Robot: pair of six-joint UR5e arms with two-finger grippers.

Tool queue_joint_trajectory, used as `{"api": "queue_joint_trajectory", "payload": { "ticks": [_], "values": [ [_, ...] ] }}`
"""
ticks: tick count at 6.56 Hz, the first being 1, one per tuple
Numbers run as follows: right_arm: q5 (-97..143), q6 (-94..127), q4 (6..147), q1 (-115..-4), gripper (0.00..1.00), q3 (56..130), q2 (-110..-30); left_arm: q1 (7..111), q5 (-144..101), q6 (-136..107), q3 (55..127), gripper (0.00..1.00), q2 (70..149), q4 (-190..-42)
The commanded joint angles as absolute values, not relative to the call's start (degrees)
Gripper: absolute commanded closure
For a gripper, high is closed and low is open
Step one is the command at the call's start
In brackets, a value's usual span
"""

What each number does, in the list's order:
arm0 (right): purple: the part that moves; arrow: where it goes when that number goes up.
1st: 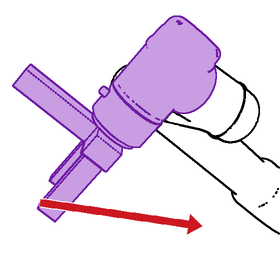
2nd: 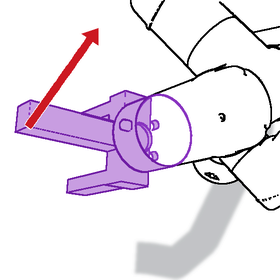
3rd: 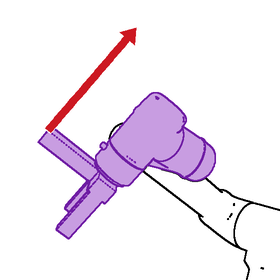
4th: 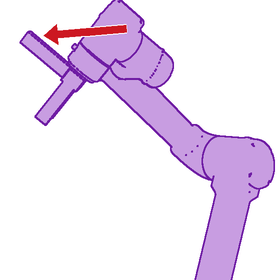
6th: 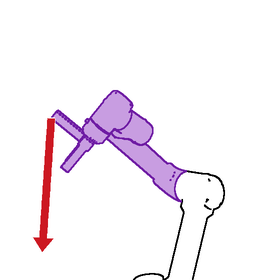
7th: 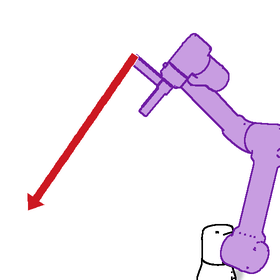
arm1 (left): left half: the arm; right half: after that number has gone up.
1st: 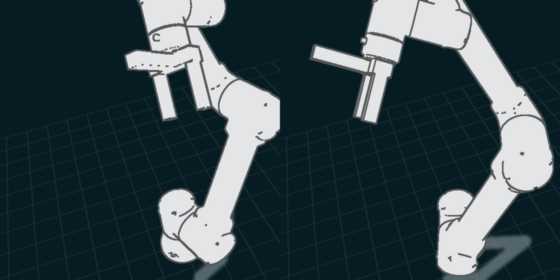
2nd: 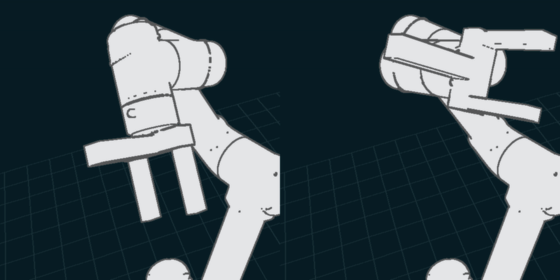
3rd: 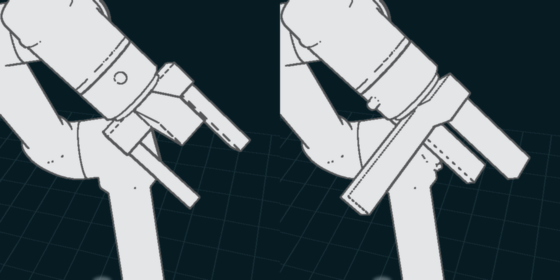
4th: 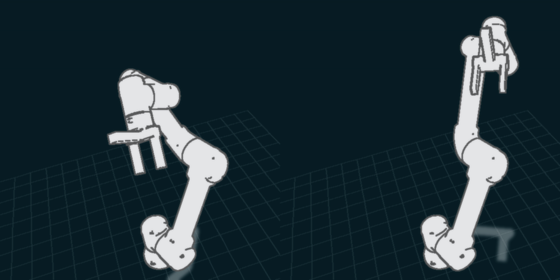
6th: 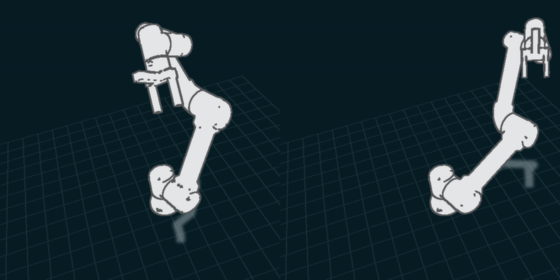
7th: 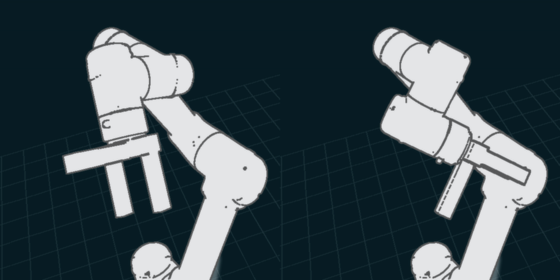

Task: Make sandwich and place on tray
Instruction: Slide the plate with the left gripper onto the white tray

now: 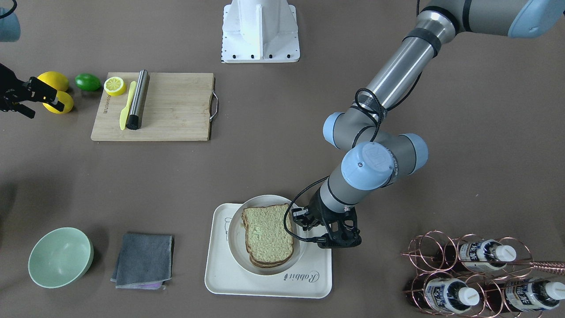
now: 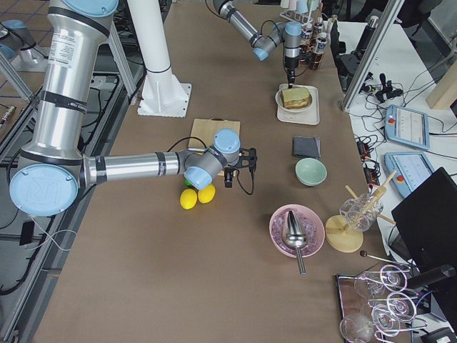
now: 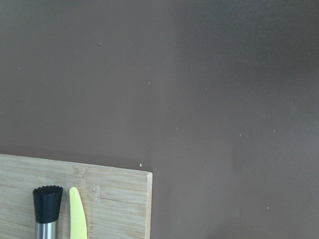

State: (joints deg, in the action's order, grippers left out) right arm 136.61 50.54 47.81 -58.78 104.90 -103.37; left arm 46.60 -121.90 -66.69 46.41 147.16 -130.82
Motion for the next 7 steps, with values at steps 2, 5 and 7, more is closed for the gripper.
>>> {"api": "queue_joint_trajectory", "payload": {
  "ticks": [2, 5, 7],
  "values": [
    [136.5, 50.5, 47.8, -59.1, 0.0, 105.0, -103.3, 47.2, -120.9, -65.7, 42.6, 1.0, 149.3, -131.4],
    [136.5, 50.5, 47.8, -59.4, 0.0, 105.3, -103.4, 47.5, -120.2, -65.1, 40.3, 1.0, 150.3, -133.2],
    [136.6, 50.5, 47.9, -59.3, 0.0, 105.2, -103.3, 47.3, -119.2, -65.1, 40.3, 0.02, 150.7, -133.3]
  ]
}}
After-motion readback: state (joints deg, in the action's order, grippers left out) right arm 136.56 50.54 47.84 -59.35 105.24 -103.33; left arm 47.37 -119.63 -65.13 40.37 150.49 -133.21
